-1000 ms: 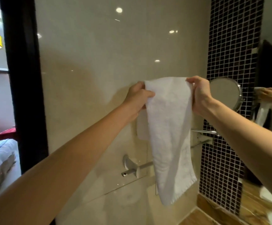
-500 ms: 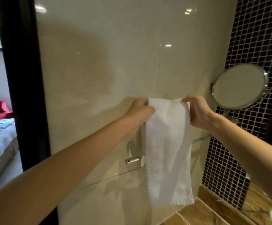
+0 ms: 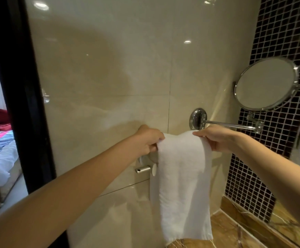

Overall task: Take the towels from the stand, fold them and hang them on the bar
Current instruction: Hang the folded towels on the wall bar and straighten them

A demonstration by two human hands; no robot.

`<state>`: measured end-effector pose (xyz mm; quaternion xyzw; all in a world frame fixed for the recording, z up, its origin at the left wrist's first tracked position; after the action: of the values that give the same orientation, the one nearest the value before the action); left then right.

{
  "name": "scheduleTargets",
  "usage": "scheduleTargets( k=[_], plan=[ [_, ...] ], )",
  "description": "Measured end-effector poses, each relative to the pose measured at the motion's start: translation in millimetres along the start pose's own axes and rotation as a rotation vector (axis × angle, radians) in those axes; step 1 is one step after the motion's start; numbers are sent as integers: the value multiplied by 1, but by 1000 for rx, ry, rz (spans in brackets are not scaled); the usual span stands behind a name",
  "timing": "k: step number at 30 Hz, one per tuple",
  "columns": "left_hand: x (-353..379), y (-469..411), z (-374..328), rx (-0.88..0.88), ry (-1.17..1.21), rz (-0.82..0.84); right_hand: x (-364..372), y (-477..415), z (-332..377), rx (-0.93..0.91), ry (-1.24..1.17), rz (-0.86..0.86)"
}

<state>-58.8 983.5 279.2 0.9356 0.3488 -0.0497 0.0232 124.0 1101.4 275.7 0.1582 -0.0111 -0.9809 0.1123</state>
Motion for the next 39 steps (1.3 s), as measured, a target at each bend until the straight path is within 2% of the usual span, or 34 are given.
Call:
scheduleTargets(
  k=[2,5,8,12,14,19,26,31,34,36,39],
  plan=[
    [2,0,1,-20,12,15,-1,-3,-2,27,22,-59],
    [4,1,1,42,14,16,-4,-3,-4,54,76,-118],
    [10,5,13,142,-106,2,-2,-2,-11,5,75,-88],
    [19,4,32,276,-375,7,6,-7,-21,-232,219,-251],
    [23,4,38,329,-518,23,11,-9,-24,-332,233,-278],
    [27,3,45,481,-890,51,25,-9,-32,-633,475,-276],
    [35,7,59,723,-1278,137,47,0,-41,-869,696,-170],
    [34,1,60,806,-1385,88,48,0,-51,-898,885,-157],
    [38,-2,57,1001,-1351,0,50,8,-55,-1027,912,-207],
    [45,0,58,1163,-1317,-34,53,12,-58,-1103,943,-179],
    [54,2,63,1226,-1355,-43,54,11,-65,-1112,986,-136]
  ],
)
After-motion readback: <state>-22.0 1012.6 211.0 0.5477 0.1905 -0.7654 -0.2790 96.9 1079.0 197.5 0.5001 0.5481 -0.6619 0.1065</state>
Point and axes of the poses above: each hand's wrist, its own y-axis away from the middle knuckle, its own x-axis out of the palm, z = x × y, the point moved 3 cm from there along -y, towards the middle knuckle, and after that the axes turned 14 degrees about -z, right-handed, at the moved point
